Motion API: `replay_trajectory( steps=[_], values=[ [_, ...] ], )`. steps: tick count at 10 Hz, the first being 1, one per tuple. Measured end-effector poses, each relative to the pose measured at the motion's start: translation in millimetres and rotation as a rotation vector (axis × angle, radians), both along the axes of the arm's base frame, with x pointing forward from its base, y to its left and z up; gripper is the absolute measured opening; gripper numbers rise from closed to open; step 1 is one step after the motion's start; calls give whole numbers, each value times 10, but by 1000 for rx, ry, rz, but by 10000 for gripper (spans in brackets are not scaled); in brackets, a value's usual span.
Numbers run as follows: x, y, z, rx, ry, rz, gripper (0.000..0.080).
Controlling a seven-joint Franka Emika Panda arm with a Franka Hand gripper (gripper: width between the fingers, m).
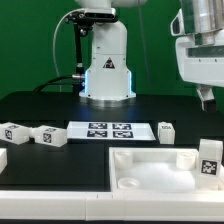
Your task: Assemble square table
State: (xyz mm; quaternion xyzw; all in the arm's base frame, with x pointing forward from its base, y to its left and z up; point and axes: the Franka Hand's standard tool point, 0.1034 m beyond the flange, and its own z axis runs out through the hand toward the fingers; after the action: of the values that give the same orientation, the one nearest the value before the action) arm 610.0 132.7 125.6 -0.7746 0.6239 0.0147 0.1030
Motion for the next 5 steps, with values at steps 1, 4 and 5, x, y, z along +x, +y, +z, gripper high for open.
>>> replay_trajectory(
  steps=[1, 4, 5],
  values=[
    [-5, 0, -9, -8, -11, 67, 648],
    [-318, 43, -150, -27, -17, 343, 648],
    [-378, 45, -175, -36, -18, 415, 648]
  ],
)
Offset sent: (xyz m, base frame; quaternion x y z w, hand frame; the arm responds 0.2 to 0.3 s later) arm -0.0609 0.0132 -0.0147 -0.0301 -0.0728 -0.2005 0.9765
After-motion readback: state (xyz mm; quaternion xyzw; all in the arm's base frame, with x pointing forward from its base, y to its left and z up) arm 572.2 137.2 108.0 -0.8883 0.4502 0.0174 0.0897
